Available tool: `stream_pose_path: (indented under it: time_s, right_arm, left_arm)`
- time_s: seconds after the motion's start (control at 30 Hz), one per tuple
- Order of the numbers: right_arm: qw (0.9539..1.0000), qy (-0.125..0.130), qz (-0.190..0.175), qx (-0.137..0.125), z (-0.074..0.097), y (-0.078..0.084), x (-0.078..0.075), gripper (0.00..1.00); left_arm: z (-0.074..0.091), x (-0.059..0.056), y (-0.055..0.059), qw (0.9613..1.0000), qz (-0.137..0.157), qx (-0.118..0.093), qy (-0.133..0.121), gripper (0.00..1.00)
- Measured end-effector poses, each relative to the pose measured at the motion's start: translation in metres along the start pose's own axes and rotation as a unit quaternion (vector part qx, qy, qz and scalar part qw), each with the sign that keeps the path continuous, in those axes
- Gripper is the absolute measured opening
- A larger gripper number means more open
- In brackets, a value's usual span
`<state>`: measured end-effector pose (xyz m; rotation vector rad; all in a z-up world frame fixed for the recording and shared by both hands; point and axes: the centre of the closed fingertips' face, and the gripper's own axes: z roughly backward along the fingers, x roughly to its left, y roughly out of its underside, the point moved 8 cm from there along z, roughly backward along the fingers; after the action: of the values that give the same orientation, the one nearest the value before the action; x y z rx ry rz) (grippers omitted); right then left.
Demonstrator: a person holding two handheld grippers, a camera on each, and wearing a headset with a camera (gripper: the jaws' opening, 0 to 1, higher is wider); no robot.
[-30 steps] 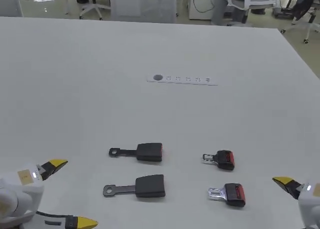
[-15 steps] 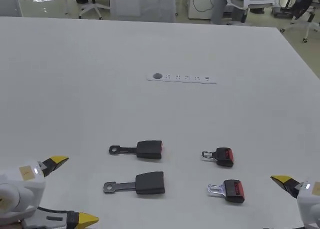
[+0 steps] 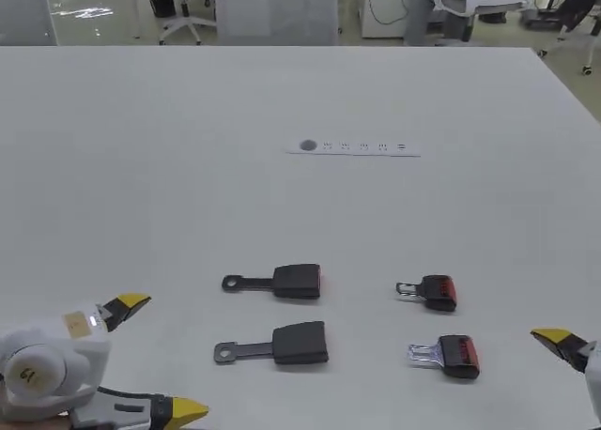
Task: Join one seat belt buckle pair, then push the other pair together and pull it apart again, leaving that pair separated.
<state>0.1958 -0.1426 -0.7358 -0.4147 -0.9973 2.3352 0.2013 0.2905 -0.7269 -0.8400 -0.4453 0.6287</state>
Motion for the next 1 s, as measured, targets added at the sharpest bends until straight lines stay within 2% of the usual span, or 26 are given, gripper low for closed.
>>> stream_pose_path:
  time_s: [0.27,0.53,0.87,1.0]
  right_arm:
    - [0.9999,-0.006,0.015,0.0,-0.002,-0.004,0.003,1.0]
    - [0.9998,-0.016,0.007,-0.011,-0.006,-0.007,0.001,0.98]
    - [0.9996,-0.005,0.007,-0.027,-0.012,-0.011,-0.005,1.0]
    - [0.9995,-0.002,-0.005,-0.03,-0.013,-0.011,-0.008,1.0]
  left_arm:
    - [-0.001,0.001,0.002,1.0,-0.003,0.003,0.003,1.0]
    - [-0.001,0.003,0.002,1.0,-0.002,0.002,0.002,1.0]
    - [0.0,0.002,0.001,1.0,0.001,-0.002,0.001,1.0]
    - [0.0,0.001,0.001,1.0,0.001,-0.001,0.001,1.0]
